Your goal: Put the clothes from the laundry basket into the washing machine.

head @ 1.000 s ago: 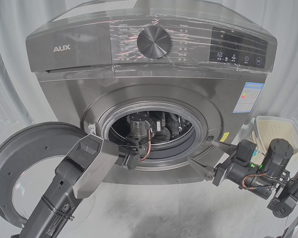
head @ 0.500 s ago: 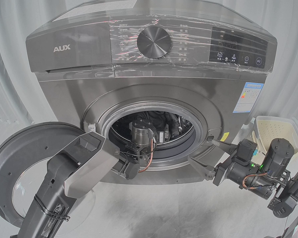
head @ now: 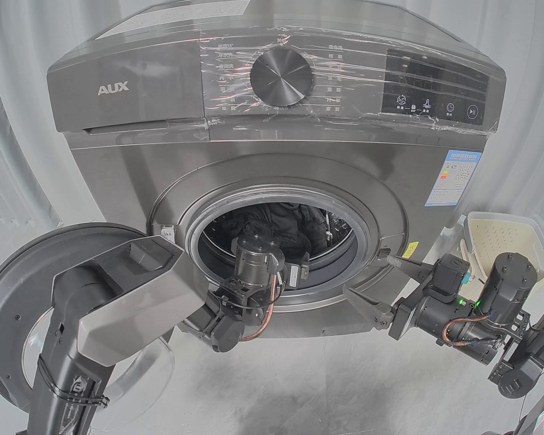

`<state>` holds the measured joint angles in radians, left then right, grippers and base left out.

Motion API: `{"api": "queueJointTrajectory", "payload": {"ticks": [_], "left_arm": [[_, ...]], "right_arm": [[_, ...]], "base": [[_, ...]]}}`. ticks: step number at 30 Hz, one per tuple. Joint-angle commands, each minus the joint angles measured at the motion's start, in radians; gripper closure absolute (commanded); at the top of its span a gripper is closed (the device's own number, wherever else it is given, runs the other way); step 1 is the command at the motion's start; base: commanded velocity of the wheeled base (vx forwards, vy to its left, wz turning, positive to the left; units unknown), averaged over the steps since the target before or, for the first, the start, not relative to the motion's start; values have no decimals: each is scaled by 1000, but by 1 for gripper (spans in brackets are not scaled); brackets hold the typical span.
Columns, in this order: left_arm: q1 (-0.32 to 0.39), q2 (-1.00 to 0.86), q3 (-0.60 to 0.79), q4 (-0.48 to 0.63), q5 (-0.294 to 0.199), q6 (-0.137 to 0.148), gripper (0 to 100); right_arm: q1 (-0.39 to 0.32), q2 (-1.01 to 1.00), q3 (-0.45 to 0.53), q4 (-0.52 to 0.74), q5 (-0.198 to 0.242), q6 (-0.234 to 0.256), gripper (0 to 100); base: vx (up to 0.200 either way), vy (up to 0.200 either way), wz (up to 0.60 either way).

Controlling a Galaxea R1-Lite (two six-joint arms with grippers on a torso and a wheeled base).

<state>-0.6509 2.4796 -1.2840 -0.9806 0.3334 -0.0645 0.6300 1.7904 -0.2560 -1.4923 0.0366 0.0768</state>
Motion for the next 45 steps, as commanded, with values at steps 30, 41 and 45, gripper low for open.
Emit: {"api": "queueJointTrajectory", "payload": {"ticks": [30, 41, 45], "left_arm": [[-253, -866, 812, -248, 1, -40, 0], [-234, -976, 1003, -316, 33, -87, 0], [-220, -978, 1037, -362, 58, -78, 0]], "right_arm": [[-56, -218, 87, 17, -14, 0, 0], [-116, -276, 121, 20, -69, -2, 0], [-118, -283, 126, 21, -75, 0, 0]], "base": [[0, 0, 0], [0, 0, 0], [0, 0, 0]]}}
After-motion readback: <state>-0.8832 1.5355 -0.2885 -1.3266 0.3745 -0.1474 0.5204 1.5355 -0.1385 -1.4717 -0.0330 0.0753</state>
